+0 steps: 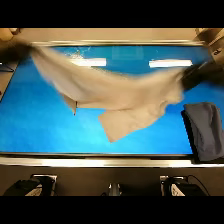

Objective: Fold the shirts.

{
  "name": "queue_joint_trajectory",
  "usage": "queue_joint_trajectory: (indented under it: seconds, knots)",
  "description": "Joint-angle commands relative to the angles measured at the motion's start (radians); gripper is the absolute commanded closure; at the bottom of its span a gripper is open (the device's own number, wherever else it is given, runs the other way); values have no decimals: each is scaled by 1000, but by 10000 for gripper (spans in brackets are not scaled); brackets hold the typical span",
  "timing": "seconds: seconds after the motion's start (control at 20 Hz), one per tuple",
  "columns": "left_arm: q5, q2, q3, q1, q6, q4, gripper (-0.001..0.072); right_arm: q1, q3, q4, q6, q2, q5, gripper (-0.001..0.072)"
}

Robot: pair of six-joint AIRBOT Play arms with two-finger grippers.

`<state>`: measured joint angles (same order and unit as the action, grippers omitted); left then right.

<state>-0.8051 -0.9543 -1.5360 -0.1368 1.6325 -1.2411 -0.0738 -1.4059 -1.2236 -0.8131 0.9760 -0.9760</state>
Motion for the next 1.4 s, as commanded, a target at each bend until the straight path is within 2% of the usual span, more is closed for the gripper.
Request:
queue_joint_trajectory:
  seconds: [0.0, 0.15, 0.35, 0.5, 0.6, 0.75, 1.0, 1.25, 1.35]
  knots:
    - [111, 91, -379, 0, 105, -182, 683, 0, -303, -172, -38, -190, 231, 691]
    - [61, 155, -439, 0, 113, -181, 683, 0, -330, -156, -106, -301, 252, 691]
    - [-73, 179, -439, 0, 114, -193, 683, 0, -330, -157, -114, -333, 202, 691]
    - [-109, 159, -438, 0, 113, -304, 683, 0, -330, -158, -115, -300, 129, 691]
    - [-199, 113, -436, 0, 134, -406, 683, 0, -330, -161, -115, -251, 41, 691]
    - [-331, -22, -426, 0, 118, -510, 681, 0, -330, -160, -115, -113, -58, 692]
    - [-333, -329, -324, 0, 96, -525, 682, 0, -330, -93, -110, 233, -121, 692]
    - [-347, -619, -301, 0, 97, -524, 681, 68, -330, -89, -128, 573, -66, 691]
    - [-369, -694, -301, 2, 96, -524, 681, 84, -330, -89, -187, 673, -12, 690]
